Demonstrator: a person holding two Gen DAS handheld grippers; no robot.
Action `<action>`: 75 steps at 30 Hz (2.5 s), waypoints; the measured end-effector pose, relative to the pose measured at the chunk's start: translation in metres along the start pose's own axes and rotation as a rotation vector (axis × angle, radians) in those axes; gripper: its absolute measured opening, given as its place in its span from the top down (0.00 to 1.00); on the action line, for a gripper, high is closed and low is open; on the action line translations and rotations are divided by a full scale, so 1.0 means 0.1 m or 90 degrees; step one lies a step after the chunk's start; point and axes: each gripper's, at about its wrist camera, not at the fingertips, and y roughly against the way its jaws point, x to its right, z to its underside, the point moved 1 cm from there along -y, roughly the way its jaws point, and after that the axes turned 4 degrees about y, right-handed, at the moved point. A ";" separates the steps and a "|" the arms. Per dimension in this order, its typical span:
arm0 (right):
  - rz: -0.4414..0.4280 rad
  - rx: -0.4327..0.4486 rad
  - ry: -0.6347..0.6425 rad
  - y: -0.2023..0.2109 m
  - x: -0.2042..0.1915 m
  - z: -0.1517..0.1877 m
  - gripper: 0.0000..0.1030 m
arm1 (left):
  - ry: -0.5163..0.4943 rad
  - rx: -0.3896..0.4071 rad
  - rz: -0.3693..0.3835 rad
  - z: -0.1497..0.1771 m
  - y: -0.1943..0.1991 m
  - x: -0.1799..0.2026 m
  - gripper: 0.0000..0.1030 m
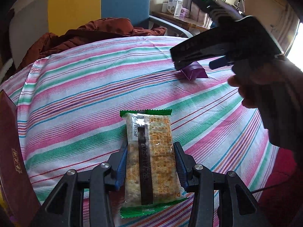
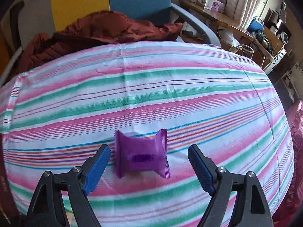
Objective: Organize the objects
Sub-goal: 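Grasp the cracker packet with the left gripper while the right grasps the purple bag, then carry the cracker packet and purple bag over the gold tray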
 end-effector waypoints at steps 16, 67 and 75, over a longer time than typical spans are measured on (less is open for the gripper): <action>-0.117 -0.014 0.019 0.20 -0.17 0.56 0.55 | -0.021 0.028 -0.008 0.06 0.03 0.02 0.55; -0.130 0.039 0.058 0.25 -0.22 0.37 0.54 | -0.018 0.030 -0.026 0.07 0.25 0.07 0.56; -0.165 0.064 0.124 0.39 -0.47 0.47 0.54 | 0.014 0.112 -0.018 0.18 1.18 -0.20 0.56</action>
